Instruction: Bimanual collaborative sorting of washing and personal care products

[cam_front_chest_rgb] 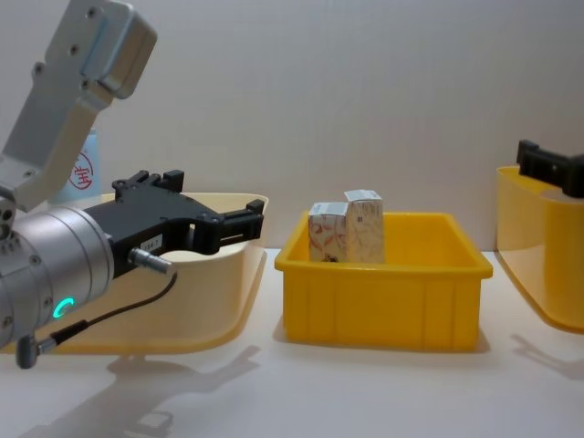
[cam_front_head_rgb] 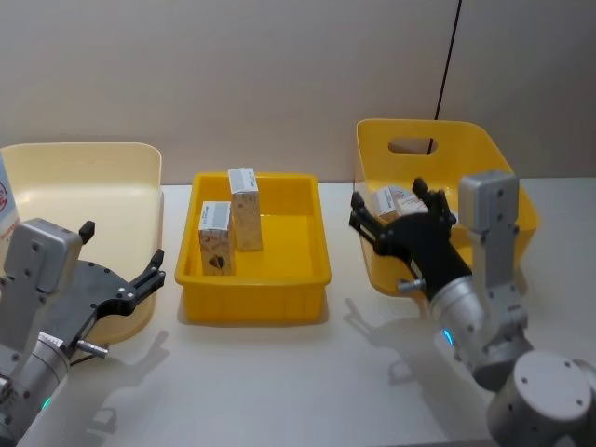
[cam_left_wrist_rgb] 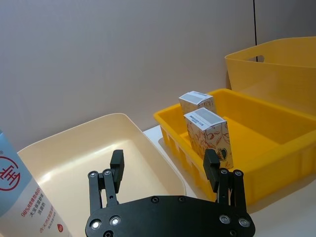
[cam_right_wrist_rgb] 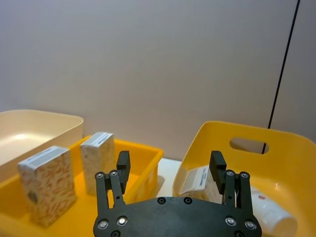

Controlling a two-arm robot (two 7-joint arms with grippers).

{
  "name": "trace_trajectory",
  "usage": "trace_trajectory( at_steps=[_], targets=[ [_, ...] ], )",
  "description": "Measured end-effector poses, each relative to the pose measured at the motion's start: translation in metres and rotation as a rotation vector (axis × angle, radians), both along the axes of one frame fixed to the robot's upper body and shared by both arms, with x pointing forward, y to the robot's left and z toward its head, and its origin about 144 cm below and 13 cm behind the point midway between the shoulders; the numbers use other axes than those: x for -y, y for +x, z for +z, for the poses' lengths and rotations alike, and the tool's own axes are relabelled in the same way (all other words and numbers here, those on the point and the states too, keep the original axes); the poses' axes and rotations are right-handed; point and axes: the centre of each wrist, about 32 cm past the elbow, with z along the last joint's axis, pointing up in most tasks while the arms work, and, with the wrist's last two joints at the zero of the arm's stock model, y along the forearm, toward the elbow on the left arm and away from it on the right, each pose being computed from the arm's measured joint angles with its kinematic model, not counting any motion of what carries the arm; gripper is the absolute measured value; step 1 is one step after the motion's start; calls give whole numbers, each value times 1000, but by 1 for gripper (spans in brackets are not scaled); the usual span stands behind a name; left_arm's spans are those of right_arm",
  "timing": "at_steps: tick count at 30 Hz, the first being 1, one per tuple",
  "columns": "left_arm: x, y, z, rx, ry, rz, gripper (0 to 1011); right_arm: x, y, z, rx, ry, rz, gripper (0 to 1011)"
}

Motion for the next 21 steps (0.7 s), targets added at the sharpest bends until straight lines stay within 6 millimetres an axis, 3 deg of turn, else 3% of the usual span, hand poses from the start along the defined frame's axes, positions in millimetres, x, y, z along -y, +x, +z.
trace_trajectory(
  at_steps=[13,21],
  targets=[
    [0,0,0,0,0,0,1003,-2,-39,-11,-82,10,111,1001],
    [0,0,0,0,0,0,1003,-3,-48,-13,-102,15,137,1001]
  ],
)
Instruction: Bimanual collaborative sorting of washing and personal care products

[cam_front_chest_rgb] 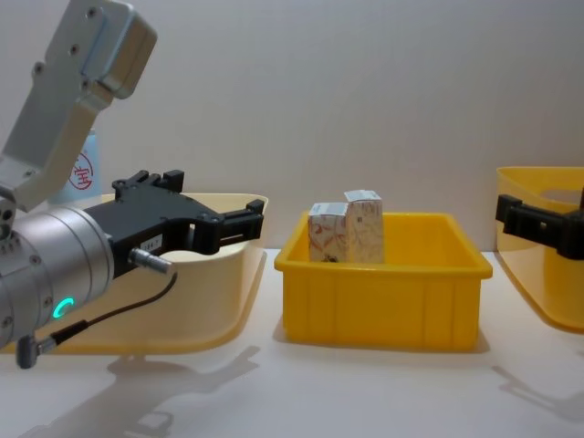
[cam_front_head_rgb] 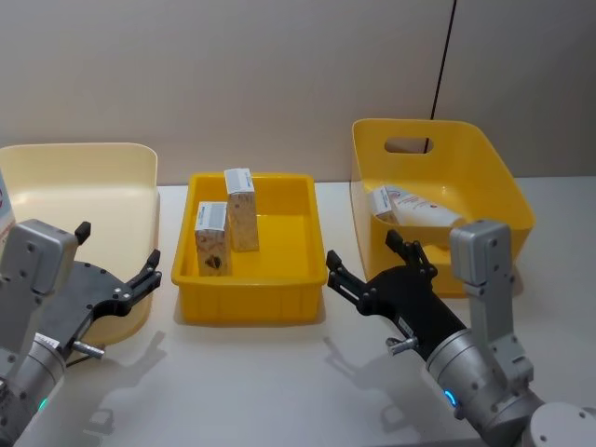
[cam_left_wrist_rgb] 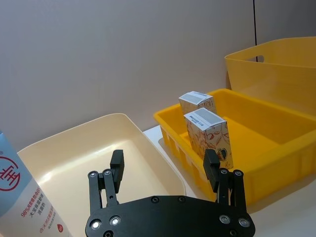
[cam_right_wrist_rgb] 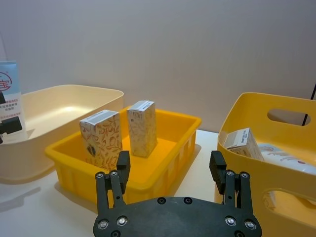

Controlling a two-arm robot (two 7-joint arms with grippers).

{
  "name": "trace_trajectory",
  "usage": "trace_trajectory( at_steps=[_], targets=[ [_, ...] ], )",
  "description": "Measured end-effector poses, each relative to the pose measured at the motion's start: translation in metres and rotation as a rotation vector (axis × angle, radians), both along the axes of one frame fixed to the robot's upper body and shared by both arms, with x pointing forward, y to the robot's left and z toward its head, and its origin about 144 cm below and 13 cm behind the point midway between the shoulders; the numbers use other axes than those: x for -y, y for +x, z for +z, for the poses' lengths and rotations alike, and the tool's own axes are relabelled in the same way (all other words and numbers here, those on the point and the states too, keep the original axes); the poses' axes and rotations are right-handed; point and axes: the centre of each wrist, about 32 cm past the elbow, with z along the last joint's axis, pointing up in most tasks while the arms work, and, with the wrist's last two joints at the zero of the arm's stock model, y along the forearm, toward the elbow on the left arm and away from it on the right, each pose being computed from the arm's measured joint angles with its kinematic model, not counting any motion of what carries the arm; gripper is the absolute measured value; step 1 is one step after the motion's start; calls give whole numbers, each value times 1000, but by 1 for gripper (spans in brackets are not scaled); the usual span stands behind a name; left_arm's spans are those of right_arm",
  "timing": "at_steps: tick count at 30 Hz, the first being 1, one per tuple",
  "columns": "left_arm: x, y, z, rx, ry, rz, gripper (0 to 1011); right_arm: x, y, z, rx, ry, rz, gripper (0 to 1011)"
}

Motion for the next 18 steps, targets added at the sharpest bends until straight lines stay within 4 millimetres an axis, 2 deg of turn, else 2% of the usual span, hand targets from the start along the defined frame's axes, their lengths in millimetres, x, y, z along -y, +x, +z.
trace_trajectory(
  at_steps=[18],
  targets=[
    [0,0,0,0,0,0,1003,0,0,0,0,0,0,1001]
  ],
)
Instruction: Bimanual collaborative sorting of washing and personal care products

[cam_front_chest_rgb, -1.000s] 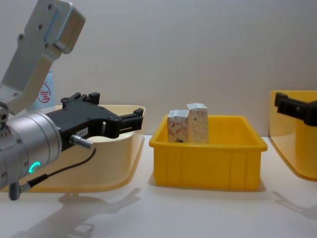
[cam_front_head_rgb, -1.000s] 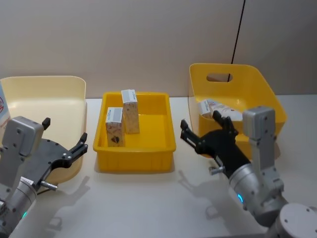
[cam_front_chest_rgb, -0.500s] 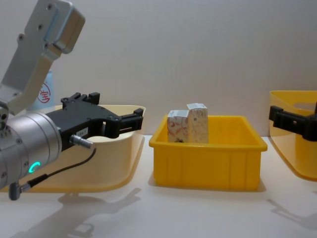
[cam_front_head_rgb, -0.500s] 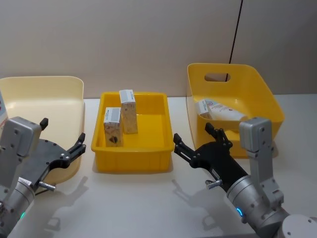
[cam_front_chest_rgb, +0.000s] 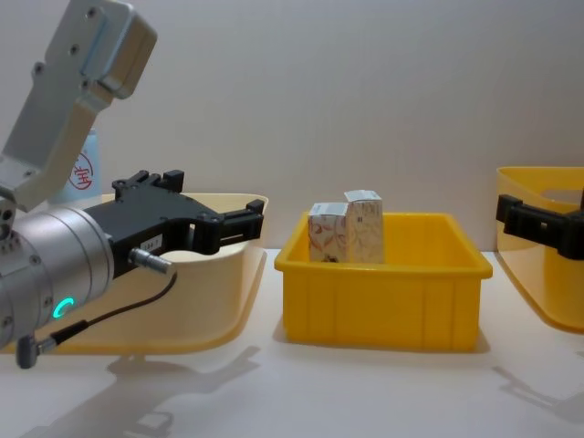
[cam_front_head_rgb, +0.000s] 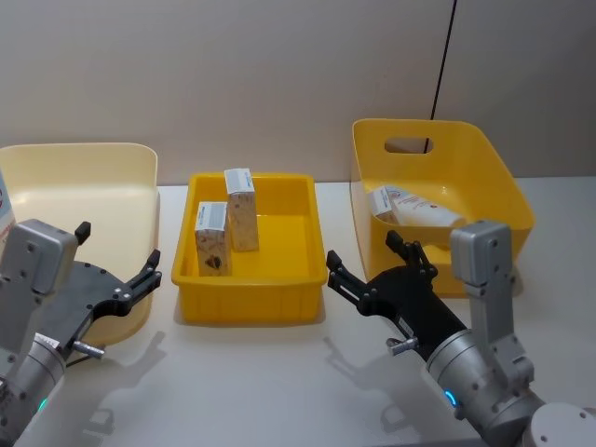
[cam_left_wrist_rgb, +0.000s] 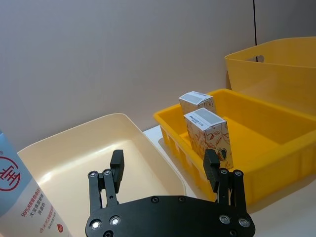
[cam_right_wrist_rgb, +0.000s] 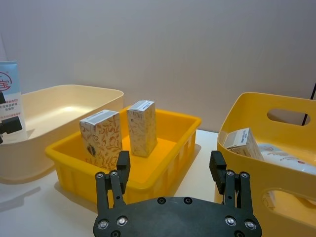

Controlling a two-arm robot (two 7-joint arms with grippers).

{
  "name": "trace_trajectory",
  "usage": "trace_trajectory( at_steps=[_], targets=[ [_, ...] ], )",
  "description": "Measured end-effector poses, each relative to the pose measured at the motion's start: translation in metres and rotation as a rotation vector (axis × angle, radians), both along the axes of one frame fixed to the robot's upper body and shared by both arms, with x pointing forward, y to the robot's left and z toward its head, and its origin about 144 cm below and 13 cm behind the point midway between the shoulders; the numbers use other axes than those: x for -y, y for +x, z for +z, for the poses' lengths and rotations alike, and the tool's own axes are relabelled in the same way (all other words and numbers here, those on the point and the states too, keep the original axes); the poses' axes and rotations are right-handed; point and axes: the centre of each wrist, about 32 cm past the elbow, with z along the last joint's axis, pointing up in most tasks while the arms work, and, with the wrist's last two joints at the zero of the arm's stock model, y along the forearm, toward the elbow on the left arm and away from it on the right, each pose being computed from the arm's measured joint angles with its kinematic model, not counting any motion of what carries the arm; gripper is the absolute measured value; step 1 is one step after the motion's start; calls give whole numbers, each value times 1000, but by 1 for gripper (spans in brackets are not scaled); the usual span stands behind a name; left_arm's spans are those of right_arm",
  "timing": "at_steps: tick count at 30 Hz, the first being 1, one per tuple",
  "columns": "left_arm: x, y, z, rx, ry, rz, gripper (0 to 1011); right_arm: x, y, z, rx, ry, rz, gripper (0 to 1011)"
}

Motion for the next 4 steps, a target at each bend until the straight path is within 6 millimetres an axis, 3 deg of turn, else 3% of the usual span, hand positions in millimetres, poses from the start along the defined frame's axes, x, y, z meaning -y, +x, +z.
trace_trajectory(
  at_steps=[4],
  targets=[
    [0,0,0,0,0,0,1003,0,0,0,0,0,0,1001]
  ],
)
